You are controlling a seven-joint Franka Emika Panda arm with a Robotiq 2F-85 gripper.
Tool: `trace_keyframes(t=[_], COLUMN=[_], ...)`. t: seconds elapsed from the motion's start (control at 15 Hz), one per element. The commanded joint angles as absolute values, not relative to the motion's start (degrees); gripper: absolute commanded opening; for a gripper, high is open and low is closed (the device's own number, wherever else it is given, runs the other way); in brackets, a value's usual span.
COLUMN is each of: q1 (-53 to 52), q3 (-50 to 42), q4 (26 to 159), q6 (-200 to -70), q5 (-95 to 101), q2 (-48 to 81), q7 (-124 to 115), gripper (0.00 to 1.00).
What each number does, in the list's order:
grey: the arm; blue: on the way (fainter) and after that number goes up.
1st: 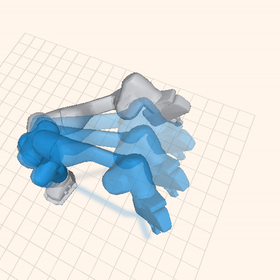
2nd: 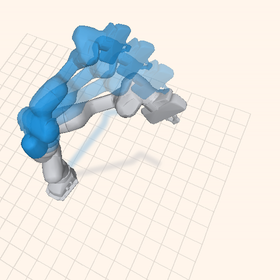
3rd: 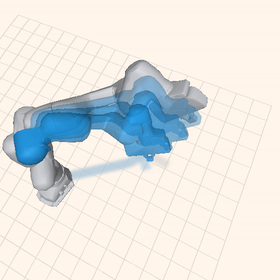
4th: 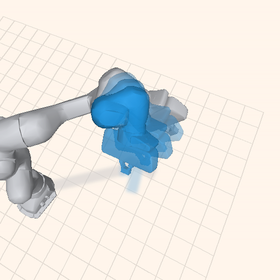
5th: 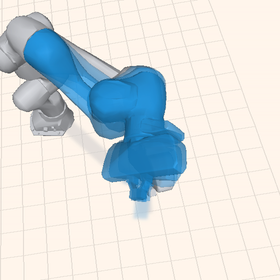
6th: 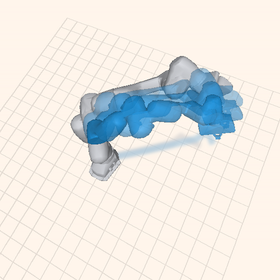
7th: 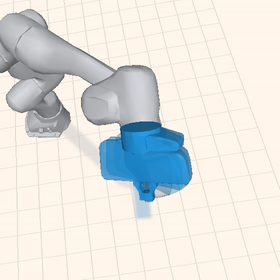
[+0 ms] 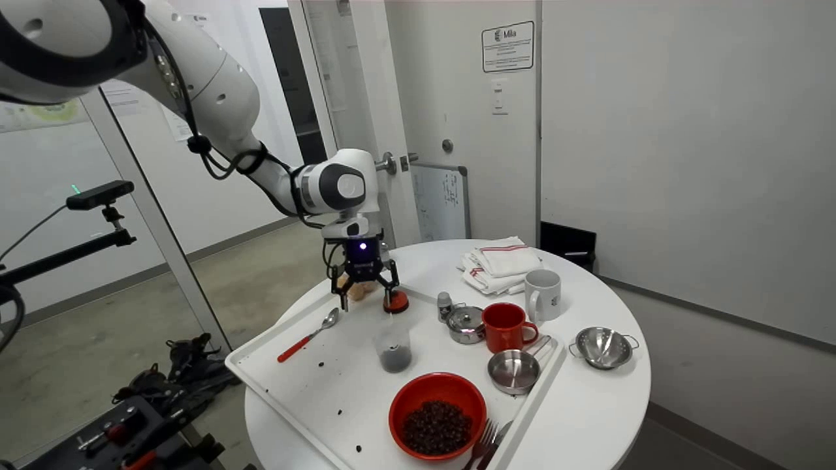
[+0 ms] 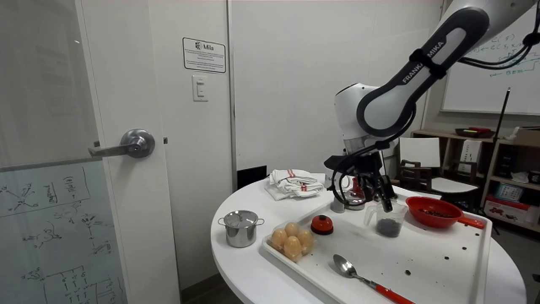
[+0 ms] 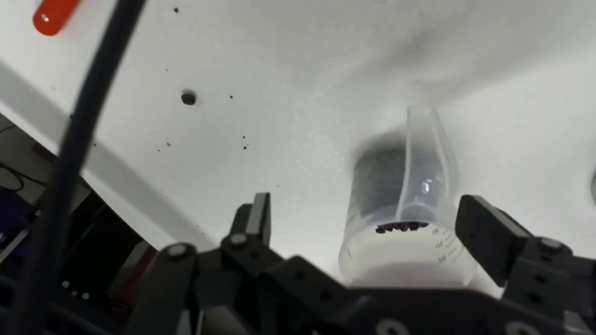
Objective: Pour some things from the jug into the bowl
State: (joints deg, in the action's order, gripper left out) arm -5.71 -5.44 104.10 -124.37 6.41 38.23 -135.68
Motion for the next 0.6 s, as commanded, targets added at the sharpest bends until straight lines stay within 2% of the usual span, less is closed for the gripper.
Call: trace_keyframes(t=[0.0,0.53], q1=[-5.9,-6.5], q3=[-4.3,-5.5], q4=[101.1,102.1], q6=[-123.1,-125.9], q5=[5.1,5.5], q2=[41.6,39.8], q7=[-130.8,-129.2], gripper=[1.00,1.00])
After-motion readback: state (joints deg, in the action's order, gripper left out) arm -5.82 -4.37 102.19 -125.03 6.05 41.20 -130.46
